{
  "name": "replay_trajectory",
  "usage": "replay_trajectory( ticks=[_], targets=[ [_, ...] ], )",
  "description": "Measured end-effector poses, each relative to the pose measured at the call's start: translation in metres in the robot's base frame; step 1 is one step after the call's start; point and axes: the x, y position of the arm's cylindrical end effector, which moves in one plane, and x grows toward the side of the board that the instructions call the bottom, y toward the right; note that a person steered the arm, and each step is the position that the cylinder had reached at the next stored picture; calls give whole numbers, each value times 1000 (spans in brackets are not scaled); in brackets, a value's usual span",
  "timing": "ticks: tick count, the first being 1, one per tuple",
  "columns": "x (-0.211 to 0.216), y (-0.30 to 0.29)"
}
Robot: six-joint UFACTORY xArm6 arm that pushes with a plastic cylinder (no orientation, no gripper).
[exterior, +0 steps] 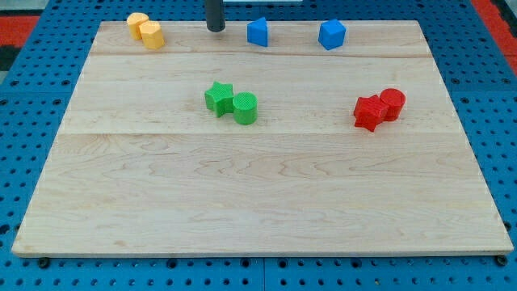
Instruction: Slightly push the blue cube to the left side of the board
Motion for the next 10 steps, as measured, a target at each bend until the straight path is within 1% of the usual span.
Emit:
replay_trajectory(
  ticks=[3,4,5,6,7,8,9,10],
  targets=[
    [0,8],
    [0,20],
    [23,19],
    [80,29],
    [104,78],
    [101,150],
    [91,209],
    [91,225]
  ],
)
